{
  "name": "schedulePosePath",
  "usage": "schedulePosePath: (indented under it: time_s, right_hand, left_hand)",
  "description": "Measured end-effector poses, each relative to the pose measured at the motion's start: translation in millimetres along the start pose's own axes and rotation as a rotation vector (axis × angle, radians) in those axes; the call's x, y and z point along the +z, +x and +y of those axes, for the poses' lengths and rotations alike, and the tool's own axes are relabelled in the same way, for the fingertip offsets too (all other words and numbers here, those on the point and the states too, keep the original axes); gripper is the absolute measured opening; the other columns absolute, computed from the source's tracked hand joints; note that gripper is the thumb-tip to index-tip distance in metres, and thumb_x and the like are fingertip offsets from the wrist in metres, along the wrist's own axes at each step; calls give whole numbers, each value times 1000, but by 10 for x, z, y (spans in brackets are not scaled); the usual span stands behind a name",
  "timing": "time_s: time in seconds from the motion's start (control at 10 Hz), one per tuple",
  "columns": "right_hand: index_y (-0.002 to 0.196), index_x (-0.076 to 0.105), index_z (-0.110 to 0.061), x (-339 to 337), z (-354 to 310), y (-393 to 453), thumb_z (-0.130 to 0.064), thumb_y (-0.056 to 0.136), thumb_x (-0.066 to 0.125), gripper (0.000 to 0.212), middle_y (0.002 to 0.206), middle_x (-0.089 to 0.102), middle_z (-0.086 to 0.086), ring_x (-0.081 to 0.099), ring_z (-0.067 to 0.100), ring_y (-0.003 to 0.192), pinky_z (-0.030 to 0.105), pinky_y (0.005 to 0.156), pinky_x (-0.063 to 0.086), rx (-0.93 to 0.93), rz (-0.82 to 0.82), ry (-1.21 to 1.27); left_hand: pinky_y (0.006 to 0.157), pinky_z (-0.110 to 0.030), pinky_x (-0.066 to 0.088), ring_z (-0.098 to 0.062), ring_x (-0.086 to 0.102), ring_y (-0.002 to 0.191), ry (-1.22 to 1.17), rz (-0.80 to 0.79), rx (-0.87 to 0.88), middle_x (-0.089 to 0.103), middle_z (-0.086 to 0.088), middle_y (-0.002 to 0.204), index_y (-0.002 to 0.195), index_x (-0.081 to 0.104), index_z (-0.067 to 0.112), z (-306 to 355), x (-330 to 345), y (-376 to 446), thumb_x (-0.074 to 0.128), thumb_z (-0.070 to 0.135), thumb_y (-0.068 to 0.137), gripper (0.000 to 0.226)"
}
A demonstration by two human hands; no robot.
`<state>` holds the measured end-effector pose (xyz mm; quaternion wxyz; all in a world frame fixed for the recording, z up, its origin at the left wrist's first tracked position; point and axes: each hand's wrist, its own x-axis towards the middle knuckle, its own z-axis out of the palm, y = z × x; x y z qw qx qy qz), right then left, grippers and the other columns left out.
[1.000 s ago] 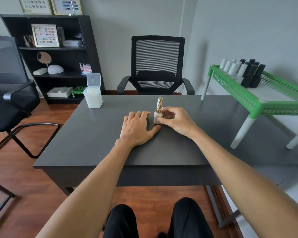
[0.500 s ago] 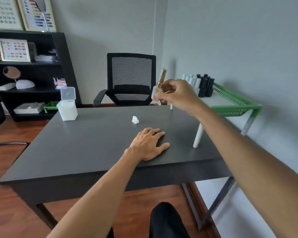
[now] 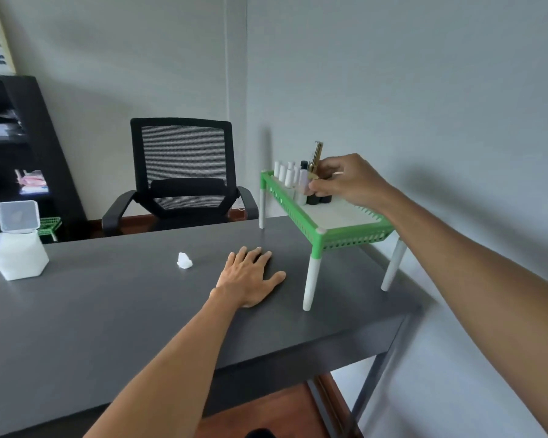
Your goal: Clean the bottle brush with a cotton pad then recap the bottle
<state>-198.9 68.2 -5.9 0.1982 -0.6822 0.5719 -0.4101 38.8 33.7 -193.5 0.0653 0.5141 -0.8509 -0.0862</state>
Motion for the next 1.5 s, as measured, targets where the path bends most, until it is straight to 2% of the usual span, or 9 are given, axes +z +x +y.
schedulePosePath:
  time_s: [0.2,0.4,0.5,0.7,0.8,1.0,1.3,1.4,1.5]
  right_hand:
    - [106,82,-9,40,277,217,-5,86,85,20,95,82,0,74,8,86,8,72,57,38,-84,-115]
    - [110,80,-8,129,410,399,-4,81,91,31,102,83,6,80,19,102,32,94,65,67,-105,-109]
    - [99,81,-21,168,444,425,-12,79,94,26,98,84,0,80,15,102,38,106,60,54,-119,-147]
    - [92,80,-24,200,506,438,-6,80,93,24,96,82,5,79,26,108,44,101,63,59,-120,-62]
    - [106,81,-12,209,533,457,-4,82,91,28,99,81,10,79,32,110,45,100,64,88,-126,-25]
    - [98,81,-19,236,587,492,-3,81,91,25,81,82,-2,82,19,91,45,94,66,116,-128,6]
    - [101,80,-28,192,522,417,-41,58,97,48,88,84,-6,80,15,97,41,100,63,103,-91,-53]
    - [102,76,-32,161,502,372,-44,56,98,52,84,83,-9,79,10,88,31,84,67,96,-40,12]
    - [107,75,-33,106,419,307,-26,72,100,44,89,81,-3,78,16,88,34,78,68,66,6,24]
  left_hand:
    - [133,-51,3,-30,6,165,9,-4,21,17,-1,178,170,21,28,18,13,269,27,77,102,84]
    - [133,-50,4,-29,7,165,-10,13,36,20,0,177,169,24,30,3,27,333,29,78,100,84]
    - [133,-50,4,-29,7,165,-12,16,38,20,0,177,169,25,30,-10,33,338,29,79,100,84]
    - [133,-50,3,-29,8,165,-8,20,38,21,1,177,168,25,32,-16,37,347,28,81,99,85]
    - [133,-49,3,-29,8,165,-6,20,38,21,1,177,168,25,32,-14,34,342,27,81,99,85]
    - [133,-49,3,-29,8,165,-4,15,34,21,1,178,168,25,32,-5,18,331,28,80,99,85]
    - [133,-48,5,-29,9,165,-5,12,37,22,1,177,169,25,31,15,-16,283,29,80,100,84]
    - [133,-48,5,-29,10,165,-25,7,35,22,0,177,169,26,29,7,-31,266,30,78,101,84]
    - [133,-47,5,-28,10,165,-36,28,31,22,0,177,169,26,28,26,-47,214,30,77,102,83]
